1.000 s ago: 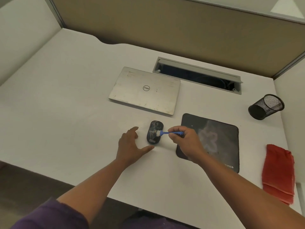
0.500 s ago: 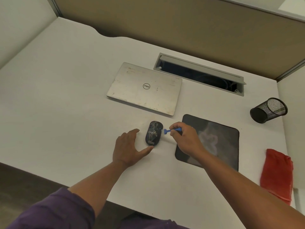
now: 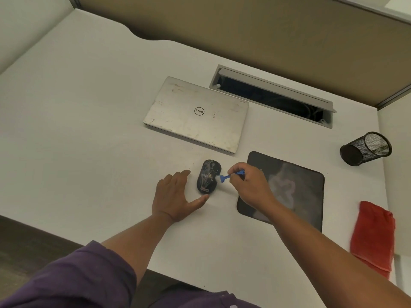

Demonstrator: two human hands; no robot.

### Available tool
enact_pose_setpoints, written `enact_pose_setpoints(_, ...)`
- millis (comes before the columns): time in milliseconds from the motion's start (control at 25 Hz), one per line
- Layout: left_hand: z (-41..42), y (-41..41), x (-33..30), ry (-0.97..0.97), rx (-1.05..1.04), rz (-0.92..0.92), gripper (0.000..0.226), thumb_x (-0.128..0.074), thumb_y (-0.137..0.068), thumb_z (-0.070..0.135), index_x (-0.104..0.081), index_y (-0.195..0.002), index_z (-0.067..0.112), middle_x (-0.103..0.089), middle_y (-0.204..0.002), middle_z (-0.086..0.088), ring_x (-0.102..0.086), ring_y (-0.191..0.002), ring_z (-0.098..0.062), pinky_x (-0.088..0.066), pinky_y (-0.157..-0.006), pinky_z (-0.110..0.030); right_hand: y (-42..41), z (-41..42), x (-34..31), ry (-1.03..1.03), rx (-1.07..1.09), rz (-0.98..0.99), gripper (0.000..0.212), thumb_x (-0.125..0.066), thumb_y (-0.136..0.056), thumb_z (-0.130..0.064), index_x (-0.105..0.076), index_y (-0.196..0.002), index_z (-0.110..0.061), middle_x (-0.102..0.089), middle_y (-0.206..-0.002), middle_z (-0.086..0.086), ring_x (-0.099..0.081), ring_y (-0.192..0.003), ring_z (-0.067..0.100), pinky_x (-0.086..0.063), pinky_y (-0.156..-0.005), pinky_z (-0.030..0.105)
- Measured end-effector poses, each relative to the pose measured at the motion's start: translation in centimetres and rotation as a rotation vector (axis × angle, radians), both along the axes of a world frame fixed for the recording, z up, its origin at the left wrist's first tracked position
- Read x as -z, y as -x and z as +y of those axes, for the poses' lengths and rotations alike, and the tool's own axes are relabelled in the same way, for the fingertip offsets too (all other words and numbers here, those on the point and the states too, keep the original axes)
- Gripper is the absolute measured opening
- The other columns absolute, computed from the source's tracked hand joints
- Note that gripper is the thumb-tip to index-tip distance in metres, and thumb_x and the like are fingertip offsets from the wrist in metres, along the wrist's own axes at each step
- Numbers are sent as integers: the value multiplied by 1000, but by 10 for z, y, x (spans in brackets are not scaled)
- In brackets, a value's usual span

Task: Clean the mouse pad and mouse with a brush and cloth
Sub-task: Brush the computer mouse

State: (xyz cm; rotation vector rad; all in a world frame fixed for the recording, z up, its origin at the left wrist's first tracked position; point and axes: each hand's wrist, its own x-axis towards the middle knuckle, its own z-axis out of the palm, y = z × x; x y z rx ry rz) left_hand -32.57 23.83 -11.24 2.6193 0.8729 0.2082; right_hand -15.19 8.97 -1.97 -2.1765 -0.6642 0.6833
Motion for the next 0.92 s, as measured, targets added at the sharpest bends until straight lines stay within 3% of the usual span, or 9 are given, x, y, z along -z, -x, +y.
enact_pose_setpoints(80,1,0,0,-3,0,8,91,-52,-71,86,-52,-134,21,-62,-121,3,-57,-99,-24,-46,-87,-40,0,1,0,-55,60,2,21,-61,-87,-15,-64,-76,-32,-63,-66,-11,-50,-52,2,-39,-45,14)
enact_pose_setpoints(240,1,0,-1,-8,6,13,90,-50,-72,85,-53,-134,19,-62,-121,1,-57,-98,-25,-46,-85,-40,2,4,1,-21,21,146,13,-62,-88,-23,-66,-84,-34,-68,-77,-4,-60,-64,10,-52,-58,29)
enact_pose_setpoints(360,1,0,-1,-13,10,30,91,-49,-73,86,-52,-135,20,-62,-121,1,-57,-100,-24,-45,-86,-40,-1,5,0,-28,108,59,18,-60,-88,-18,-63,-79,-33,-65,-71,-4,-52,-56,4,-44,-49,21)
enact_pose_setpoints(440,1,0,-1,-10,9,37,91,-48,-73,86,-52,-136,20,-62,-123,1,-57,-101,-25,-46,-88,-41,1,8,-1,-42,99,120,16,-60,-88,-20,-64,-80,-34,-67,-72,-4,-56,-57,2,-46,-50,18)
enact_pose_setpoints(640,1,0,-1,-12,6,32,90,-48,-73,85,-52,-136,20,-61,-124,1,-56,-102,-25,-45,-88,-41,5,11,-1,-12,110,59,15,-59,-87,-22,-62,-79,-34,-66,-70,-5,-55,-55,3,-45,-48,22)
enact_pose_setpoints(720,1,0,0,-14,10,25,89,-49,-73,83,-53,-135,19,-62,-121,1,-57,-100,-26,-46,-87,-41,6,11,-1,-11,94,113,13,-59,-89,-25,-63,-82,-36,-69,-74,-4,-62,-61,11,-52,-52,28)
enact_pose_setpoints(800,0,0,0,-17,12,25,89,-50,-74,83,-53,-135,18,-62,-120,1,-57,-100,-26,-46,-87,-41,3,11,-1,14,124,41,13,-58,-89,-23,-62,-83,-34,-69,-75,-3,-64,-67,18,-54,-57,35)
enact_pose_setpoints(920,0,0,0,-19,2,17,88,-51,-74,82,-54,-134,18,-62,-119,1,-57,-99,-26,-45,-87,-41,-1,13,-2,-28,125,102,11,-59,-89,-23,-64,-86,-33,-71,-76,-6,-65,-64,10,-51,-55,28)
